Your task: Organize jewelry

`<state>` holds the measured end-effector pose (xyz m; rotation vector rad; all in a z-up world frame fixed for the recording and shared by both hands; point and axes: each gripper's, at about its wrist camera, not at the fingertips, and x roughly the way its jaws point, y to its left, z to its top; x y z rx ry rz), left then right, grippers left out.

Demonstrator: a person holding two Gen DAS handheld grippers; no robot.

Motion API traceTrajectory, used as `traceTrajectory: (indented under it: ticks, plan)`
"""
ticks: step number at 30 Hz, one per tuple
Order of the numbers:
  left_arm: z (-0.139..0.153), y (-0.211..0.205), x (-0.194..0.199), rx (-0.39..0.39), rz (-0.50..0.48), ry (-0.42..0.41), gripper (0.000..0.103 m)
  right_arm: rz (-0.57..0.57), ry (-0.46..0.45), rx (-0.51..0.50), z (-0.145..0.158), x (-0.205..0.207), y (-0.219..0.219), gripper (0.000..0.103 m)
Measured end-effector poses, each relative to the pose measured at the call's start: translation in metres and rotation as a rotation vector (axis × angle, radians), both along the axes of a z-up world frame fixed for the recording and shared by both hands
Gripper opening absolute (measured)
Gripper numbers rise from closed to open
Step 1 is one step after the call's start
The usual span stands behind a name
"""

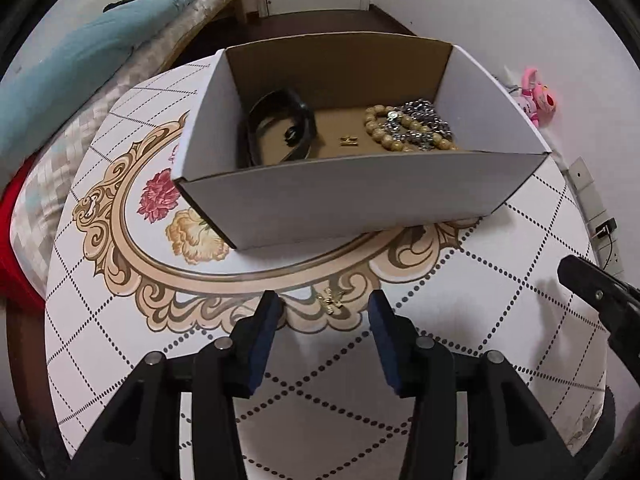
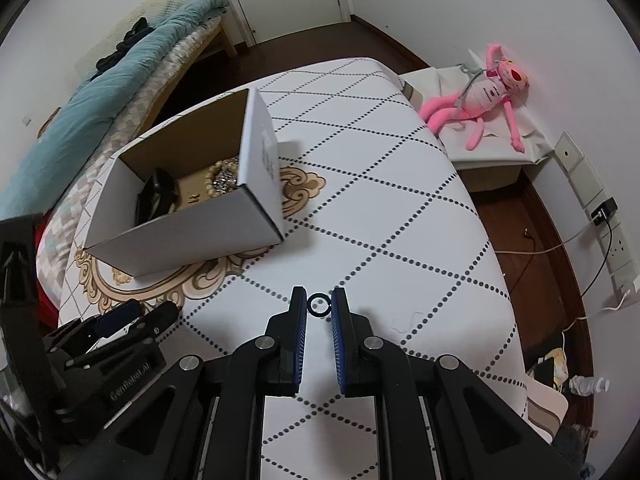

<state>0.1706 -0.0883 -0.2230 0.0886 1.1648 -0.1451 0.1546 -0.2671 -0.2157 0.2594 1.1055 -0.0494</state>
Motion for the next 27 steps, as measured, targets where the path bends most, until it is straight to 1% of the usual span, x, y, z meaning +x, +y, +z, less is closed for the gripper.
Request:
traceTrajectory:
  ticks: [2, 3, 4, 5, 12, 14, 18, 20, 23, 25, 27]
  plan:
    - [0.001, -0.001, -0.003, -0.003, -0.004, -0.017, 0.041, -0.006, 0.003, 0.003, -0.001, 0.001, -0.003, 0.013]
    - [0.001, -0.001, -0.004, -0.006, -0.009, -0.023, 0.038, -0.008, 0.004, 0.004, -0.001, 0.001, -0.003, 0.013]
    - [0.003, -0.002, -0.006, -0.006, -0.020, -0.036, 0.022, -0.009, 0.004, 0.003, -0.001, 0.001, -0.004, 0.013]
    - [0.002, -0.003, -0.007, -0.003, -0.026, -0.039, 0.011, -0.009, 0.003, 0.000, -0.001, 0.001, -0.004, 0.013]
    - [0.001, -0.008, -0.005, -0.018, -0.029, -0.047, 0.010, -0.008, -0.001, -0.004, -0.001, 0.001, -0.003, 0.013]
    - [-0.001, -0.004, -0.003, -0.030, -0.031, -0.042, 0.010, -0.007, -0.006, -0.003, 0.002, 0.000, -0.003, 0.013]
    - [0.004, -0.001, -0.011, -0.073, -0.033, -0.019, 0.010, 0.002, -0.025, 0.007, 0.011, 0.000, -0.002, 0.013]
    - [0.018, 0.003, -0.017, -0.130, -0.033, -0.009, 0.010, 0.012, -0.036, 0.018, 0.018, -0.001, 0.000, 0.013]
    - [0.049, 0.010, -0.018, -0.203, -0.038, -0.023, 0.010, 0.033, -0.065, 0.053, 0.036, 0.000, 0.005, 0.013]
    - [0.074, 0.017, -0.008, -0.254, -0.030, -0.041, 0.010, 0.053, -0.092, 0.080, 0.051, 0.006, 0.009, 0.013]
    - [0.095, 0.027, 0.012, -0.310, -0.015, -0.048, 0.010, 0.075, -0.116, 0.097, 0.065, 0.016, 0.015, 0.013]
